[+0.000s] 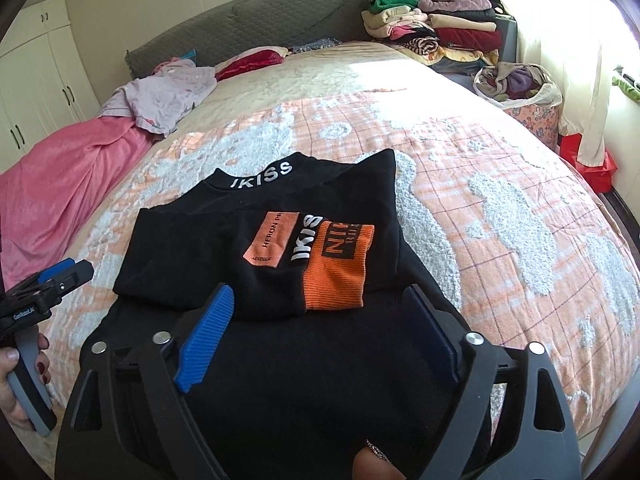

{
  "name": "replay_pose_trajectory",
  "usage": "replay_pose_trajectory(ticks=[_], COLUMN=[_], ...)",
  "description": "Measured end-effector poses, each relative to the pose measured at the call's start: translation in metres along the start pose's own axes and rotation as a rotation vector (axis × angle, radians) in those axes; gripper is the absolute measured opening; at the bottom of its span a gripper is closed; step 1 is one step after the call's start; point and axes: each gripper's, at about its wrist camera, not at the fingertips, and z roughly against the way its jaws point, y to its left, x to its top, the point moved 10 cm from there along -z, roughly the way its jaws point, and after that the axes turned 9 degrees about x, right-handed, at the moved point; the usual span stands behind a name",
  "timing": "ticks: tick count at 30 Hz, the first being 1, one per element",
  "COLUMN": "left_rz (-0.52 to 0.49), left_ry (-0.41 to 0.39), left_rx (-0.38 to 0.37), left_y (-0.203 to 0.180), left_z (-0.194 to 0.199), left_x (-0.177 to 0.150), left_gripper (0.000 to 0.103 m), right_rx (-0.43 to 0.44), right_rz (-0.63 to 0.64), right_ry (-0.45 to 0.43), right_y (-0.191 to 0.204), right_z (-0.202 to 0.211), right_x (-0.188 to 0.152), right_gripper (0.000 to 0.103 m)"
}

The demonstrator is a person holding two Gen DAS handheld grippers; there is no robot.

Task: Fold small clothes
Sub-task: 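Move both open grippers toward the hem of the black sweatshirt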

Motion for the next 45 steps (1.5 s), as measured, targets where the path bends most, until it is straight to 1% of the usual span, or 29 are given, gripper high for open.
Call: replay_pose_trajectory(ticks=[8, 23, 30, 45], left_rz=[0.034, 0.059, 0.059, 0.096], left_ry=[-0.020, -0.011, 0.005, 0.059], left_rx=[0.012, 0.043, 0.067, 0.102], left_y=[0.007, 0.018, 0.025, 0.046], left_z=[0.017, 0.035, 0.039, 0.045], left_x=[-0.005, -0.025, -0.040, -0.074], left_gripper=[0.093, 0.093, 0.093, 0.093], right_rx=[0.014, 0.025, 0.019, -0.012], right_rz=[-0.001, 0.016, 0.023, 0.023], right_ry=[-0.026, -0.044, -0.032, 0.011], right_y=[0.003, 0.007, 0.003, -0.016], right_z=[0.020, 0.043, 0.051, 0.060], right_x=[-0.001, -0.010, -0.023, -0.053], right_gripper=[0.088, 0.088, 0.088, 0.088])
